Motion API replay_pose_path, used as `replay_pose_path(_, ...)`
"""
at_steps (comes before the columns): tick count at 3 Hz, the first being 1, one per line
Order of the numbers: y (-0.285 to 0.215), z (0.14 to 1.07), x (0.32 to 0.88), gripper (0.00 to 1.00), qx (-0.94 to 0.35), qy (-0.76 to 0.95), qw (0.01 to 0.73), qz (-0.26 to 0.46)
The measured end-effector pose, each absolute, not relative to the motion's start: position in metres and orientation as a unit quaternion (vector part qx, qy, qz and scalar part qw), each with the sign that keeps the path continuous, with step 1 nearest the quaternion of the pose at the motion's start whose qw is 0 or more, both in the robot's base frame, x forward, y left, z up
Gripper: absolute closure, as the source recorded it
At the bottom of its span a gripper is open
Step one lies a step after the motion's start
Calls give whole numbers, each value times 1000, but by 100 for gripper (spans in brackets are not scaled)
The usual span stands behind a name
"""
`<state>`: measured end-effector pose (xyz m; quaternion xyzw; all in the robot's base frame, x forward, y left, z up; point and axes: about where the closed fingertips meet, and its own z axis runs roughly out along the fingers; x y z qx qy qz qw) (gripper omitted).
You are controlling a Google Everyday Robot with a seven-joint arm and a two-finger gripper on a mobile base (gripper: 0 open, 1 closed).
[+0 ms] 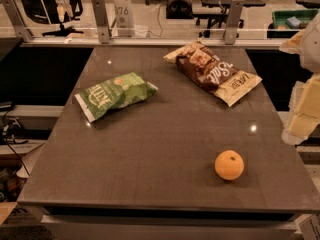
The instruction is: Move brown chip bag near orange
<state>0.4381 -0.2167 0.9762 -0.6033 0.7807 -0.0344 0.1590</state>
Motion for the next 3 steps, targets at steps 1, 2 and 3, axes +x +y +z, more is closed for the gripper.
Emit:
replay_pose_path(1, -216, 977, 440, 0, -602, 781, 162, -35)
replay_pose_path(2, -219, 974, 457, 0, -581, 793, 180, -39)
replay_pose_path(3, -229, 965, 486, 0, -546, 811, 205, -46)
